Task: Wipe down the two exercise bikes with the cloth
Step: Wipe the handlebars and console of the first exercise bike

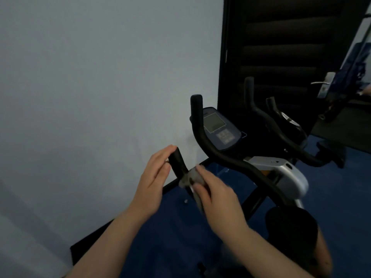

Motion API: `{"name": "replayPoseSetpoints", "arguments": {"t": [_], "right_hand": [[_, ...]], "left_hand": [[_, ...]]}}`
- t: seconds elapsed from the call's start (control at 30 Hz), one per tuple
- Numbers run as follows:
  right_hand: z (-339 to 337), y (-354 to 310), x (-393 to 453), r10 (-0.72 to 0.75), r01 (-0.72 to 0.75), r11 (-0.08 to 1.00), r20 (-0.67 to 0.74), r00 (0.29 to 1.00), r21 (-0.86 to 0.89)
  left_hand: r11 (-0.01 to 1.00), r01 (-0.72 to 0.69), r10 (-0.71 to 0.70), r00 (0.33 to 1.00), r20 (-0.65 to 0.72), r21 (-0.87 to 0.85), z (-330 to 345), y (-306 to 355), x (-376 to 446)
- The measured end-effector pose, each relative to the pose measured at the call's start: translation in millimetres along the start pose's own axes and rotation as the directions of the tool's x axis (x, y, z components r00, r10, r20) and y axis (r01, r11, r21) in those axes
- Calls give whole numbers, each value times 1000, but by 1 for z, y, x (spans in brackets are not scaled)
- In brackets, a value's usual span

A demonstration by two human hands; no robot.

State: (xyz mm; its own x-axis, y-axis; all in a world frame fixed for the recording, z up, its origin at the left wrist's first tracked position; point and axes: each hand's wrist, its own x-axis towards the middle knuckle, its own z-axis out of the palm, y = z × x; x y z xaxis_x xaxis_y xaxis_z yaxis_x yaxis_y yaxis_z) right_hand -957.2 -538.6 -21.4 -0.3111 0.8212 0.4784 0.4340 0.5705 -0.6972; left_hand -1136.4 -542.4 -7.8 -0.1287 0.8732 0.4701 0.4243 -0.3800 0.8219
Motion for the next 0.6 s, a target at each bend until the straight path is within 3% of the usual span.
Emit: {"name": "replayPoseSetpoints", "arguments": {"t": [0.07, 0.13, 0.27, 0.47, 0.53, 0.6], "right_hand": [[17, -11, 24, 68, -66, 997, -58, 996, 43], [34, -26, 29, 24, -24, 1000, -96, 995, -1], [24, -10, -3, -236, 231, 936, 14, 972, -268], [25, -17, 41, 11, -6, 999, -90, 996, 51], [32, -25, 39, -19, 21, 1000, -113, 993, 20], [28, -19, 19, -116, 107, 987, -65, 991, -122]], "left_hand": [[999, 11, -11, 1000, 3, -34, 0, 1, 0], [998, 8, -7, 1000, 18, -57, -2, 3, -1], [995, 46, -42, 998, 48, -87, -4, 6, -2], [989, 53, -46, 998, 51, -137, -4, 10, -5], [989, 47, -37, 997, 70, -137, -7, 13, -6], [987, 60, -47, 995, 87, -148, -9, 14, -7]]}}
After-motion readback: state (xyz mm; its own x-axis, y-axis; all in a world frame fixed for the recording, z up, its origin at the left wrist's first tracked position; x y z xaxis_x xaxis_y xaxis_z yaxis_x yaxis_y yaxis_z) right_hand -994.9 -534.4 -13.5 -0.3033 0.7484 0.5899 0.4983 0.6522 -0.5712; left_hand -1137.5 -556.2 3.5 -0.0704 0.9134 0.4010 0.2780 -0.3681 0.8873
